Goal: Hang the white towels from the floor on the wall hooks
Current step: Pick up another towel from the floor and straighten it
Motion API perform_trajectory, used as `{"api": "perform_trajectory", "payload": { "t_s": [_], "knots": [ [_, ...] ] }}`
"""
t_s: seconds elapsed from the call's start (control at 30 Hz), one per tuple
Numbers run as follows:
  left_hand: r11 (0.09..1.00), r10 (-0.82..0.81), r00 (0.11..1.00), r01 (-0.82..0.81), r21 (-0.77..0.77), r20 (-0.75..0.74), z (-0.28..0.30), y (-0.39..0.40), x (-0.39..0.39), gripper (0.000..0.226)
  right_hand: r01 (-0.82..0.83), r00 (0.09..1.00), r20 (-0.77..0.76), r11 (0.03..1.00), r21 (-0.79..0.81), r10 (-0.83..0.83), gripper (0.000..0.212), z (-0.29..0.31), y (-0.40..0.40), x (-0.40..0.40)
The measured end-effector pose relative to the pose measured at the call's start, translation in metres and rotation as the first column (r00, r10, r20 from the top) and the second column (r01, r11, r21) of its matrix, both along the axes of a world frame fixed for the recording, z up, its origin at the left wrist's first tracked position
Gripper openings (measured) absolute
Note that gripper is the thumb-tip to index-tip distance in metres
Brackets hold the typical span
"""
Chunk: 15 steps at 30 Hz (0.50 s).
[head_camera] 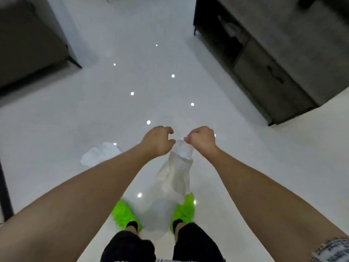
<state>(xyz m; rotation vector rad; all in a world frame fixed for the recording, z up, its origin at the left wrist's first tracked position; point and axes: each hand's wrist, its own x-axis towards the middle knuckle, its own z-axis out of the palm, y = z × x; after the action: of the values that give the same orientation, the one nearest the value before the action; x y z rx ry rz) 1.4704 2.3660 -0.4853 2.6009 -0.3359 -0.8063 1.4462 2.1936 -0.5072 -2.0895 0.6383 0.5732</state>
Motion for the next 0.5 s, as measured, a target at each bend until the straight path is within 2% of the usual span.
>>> {"api": "perform_trajectory", "payload": {
  "t_s": [0.13,0.23,0.37,0.5],
  "knots": [
    [0.986,-0.112,0.968,0.137,-0.098,0.223,0.114,-0.09,0.038,0.05,0.156,0.976,0.136,0.983,0.102,-0.169,0.013,0.128,-0.075,0.044],
    [0.961,-0.127,0.913,0.21,-0.181,0.389,0.184,-0.152,0.05,0.035,0.249,0.915,0.276,0.95,0.186,-0.294,0.01,0.203,-0.122,0.046],
    [0.908,-0.188,0.843,0.345,-0.237,0.505,0.24,-0.22,0.062,0.015,0.335,0.834,0.362,0.904,0.267,-0.416,0.021,0.264,-0.181,0.031],
    [0.86,-0.208,0.82,0.413,-0.299,0.534,0.267,-0.283,0.078,0.022,0.375,0.755,0.448,0.876,0.304,-0.478,0.037,0.3,-0.242,0.022]
  ]
}}
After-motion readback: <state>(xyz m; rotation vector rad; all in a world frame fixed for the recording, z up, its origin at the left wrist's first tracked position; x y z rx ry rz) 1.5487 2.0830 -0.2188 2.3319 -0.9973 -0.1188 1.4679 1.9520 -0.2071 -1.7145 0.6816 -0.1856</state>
